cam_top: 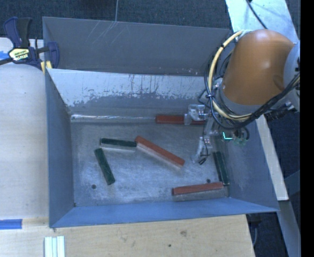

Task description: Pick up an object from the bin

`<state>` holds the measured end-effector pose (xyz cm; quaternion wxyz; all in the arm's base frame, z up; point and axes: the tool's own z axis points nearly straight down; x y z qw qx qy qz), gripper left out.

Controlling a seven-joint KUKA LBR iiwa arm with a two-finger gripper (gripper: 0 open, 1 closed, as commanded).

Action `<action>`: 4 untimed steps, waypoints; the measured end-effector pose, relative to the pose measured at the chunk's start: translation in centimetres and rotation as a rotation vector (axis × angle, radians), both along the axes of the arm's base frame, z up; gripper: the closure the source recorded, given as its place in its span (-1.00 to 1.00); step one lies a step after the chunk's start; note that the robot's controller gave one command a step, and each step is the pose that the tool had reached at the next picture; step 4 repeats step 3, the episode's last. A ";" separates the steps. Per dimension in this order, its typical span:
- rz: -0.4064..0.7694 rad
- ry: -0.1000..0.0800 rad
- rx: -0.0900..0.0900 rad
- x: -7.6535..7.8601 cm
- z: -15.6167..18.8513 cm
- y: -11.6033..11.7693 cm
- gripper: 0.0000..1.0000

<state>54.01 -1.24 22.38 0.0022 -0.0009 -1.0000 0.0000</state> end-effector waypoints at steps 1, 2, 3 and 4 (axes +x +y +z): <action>-0.250 -0.001 -0.001 -0.4 -15.7 0.4 -1.00; -0.248 -0.010 0.000 -0.1 -15.3 0.3 1.00; -0.296 -0.017 0.001 4.3 -1.3 1.3 1.00; -0.296 -0.017 0.001 4.3 -1.3 1.3 1.00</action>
Offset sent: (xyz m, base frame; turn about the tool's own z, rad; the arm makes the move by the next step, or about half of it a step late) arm -0.0029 0.0039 -0.1538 0.2495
